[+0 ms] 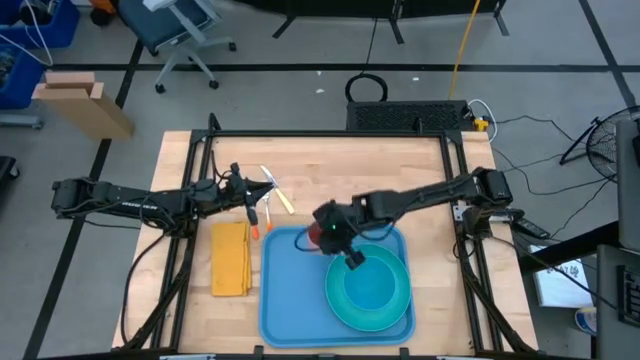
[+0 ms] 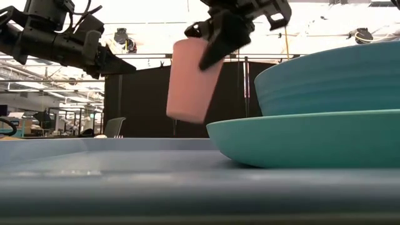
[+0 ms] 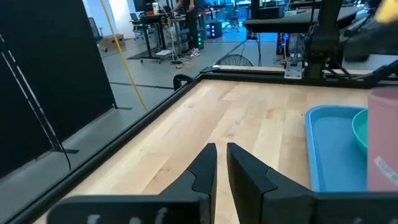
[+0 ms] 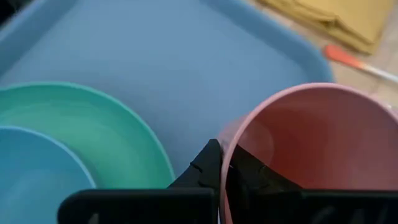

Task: Set up tray
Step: Put the pink cup on the blue serving tray to the top left of the light green plate, then put the yellow napkin on the blue serving tray to the left of the light green plate

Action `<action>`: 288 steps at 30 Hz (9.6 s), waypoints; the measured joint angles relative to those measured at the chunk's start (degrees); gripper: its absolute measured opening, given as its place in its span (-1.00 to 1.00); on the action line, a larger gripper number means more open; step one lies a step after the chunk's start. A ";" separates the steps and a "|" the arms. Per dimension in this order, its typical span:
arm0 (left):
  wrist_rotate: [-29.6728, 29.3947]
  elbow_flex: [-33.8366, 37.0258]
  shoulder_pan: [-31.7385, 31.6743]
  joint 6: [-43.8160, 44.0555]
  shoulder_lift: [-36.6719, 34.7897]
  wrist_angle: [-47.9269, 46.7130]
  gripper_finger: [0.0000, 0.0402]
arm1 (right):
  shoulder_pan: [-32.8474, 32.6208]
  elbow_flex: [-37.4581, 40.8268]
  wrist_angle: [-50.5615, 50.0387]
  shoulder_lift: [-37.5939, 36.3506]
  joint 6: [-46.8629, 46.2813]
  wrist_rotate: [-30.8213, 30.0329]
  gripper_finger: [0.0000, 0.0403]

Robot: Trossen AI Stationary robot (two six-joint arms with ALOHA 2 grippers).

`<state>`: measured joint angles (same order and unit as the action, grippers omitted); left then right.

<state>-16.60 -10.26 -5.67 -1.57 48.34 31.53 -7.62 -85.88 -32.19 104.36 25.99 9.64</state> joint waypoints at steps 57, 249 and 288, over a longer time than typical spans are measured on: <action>2.50 0.00 0.02 -0.91 -0.02 2.97 -0.79 | -0.43 1.41 -3.28 6.26 -4.50 -0.28 -0.79; 9.56 -33.67 26.24 90.39 32.37 -81.47 -0.15 | -6.92 66.15 34.39 -76.81 -14.71 -17.06 -1.00; 13.37 -48.04 20.71 83.04 50.75 -92.33 -0.15 | -6.93 66.16 34.18 -76.81 -14.25 -17.37 -1.00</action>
<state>-3.23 -58.30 15.04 81.47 99.09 -60.80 -14.55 -19.73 1.99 27.55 11.74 -7.73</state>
